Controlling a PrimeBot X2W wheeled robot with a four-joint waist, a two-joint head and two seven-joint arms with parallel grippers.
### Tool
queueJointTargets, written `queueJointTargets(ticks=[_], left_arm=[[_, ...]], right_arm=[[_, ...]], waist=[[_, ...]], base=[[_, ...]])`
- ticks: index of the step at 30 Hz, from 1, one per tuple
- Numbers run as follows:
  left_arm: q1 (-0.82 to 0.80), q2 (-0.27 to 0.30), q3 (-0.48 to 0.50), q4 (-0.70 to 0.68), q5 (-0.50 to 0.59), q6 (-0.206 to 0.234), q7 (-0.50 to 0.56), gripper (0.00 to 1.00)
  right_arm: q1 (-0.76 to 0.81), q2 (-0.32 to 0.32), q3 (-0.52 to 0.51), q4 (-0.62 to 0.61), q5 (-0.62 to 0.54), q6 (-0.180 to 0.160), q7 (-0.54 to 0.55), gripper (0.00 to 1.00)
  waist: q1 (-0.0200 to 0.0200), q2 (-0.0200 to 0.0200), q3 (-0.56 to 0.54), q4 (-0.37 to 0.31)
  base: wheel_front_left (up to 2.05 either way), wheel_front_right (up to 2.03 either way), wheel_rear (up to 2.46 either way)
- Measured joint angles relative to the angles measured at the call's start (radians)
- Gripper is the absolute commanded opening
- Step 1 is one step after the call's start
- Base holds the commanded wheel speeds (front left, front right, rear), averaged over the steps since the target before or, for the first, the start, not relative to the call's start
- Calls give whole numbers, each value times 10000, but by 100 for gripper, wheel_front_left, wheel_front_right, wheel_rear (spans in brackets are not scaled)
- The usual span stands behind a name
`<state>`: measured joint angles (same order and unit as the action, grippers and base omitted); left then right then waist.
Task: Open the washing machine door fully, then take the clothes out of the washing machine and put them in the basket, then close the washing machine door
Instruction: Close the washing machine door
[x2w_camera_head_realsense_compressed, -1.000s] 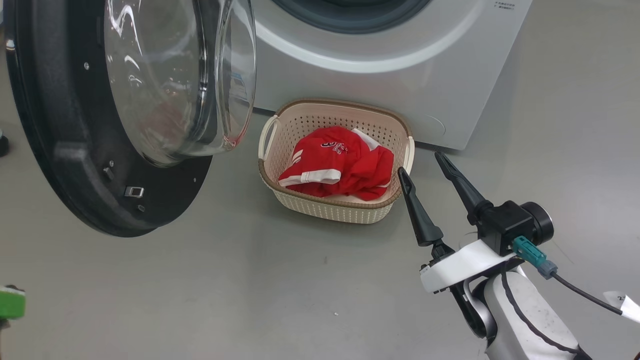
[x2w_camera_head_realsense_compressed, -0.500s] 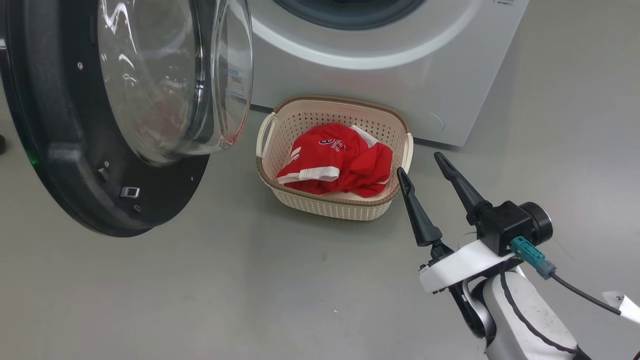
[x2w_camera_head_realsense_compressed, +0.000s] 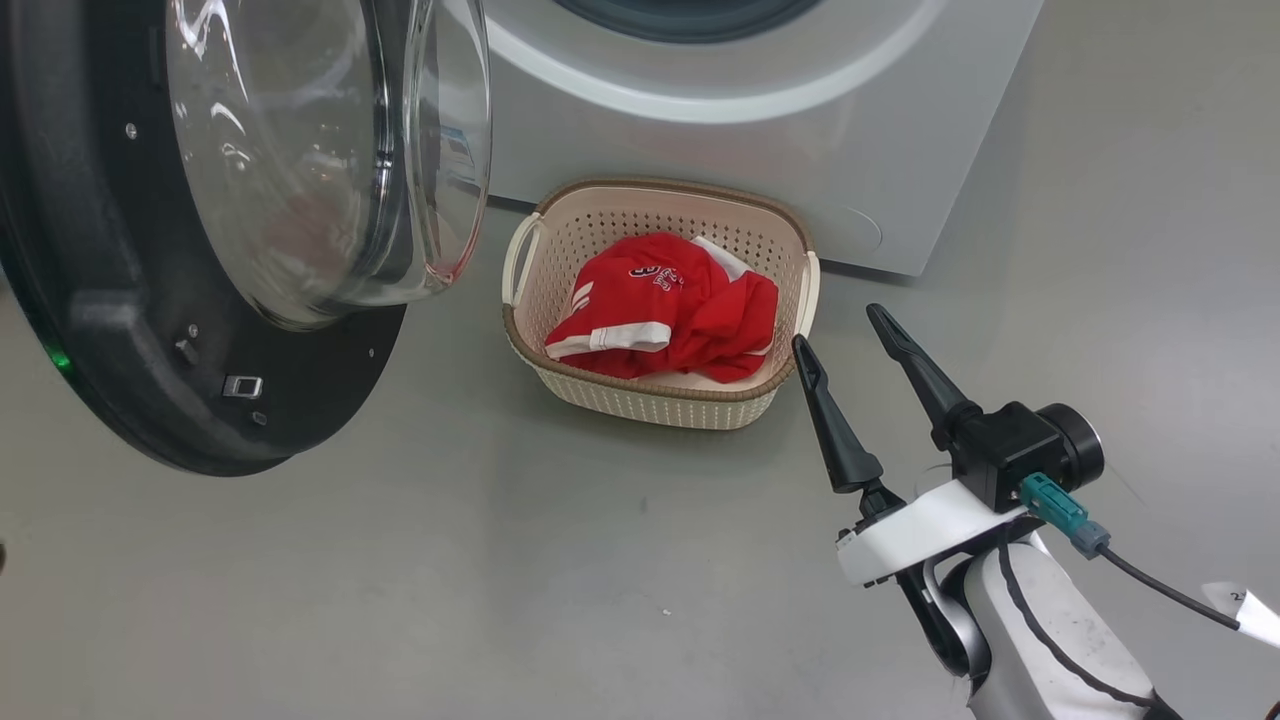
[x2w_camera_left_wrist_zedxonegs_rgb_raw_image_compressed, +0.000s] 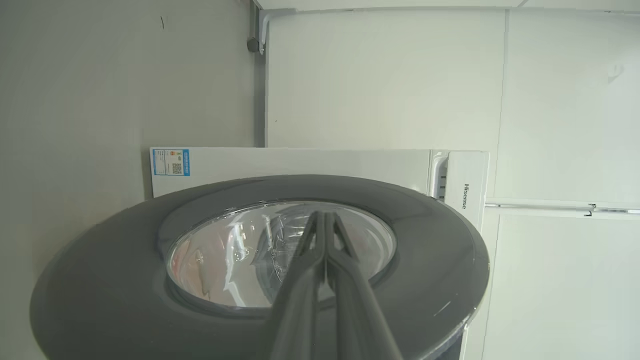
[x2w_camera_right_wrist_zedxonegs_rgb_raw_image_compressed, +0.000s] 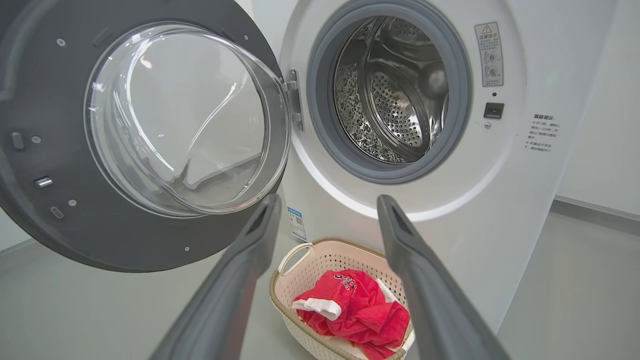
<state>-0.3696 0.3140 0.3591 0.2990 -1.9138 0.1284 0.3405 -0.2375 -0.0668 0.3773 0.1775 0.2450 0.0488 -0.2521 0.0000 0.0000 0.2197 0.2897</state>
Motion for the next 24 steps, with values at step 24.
queueJointTargets(ticks=[24], left_arm=[[264, 380, -1315, -366, -1214, -2, 3183, 0]], right_arm=[[-12, 6, 113, 44, -6, 2, 0, 100]], waist=[[0, 0, -37, -286]], base=[[0, 0, 0]])
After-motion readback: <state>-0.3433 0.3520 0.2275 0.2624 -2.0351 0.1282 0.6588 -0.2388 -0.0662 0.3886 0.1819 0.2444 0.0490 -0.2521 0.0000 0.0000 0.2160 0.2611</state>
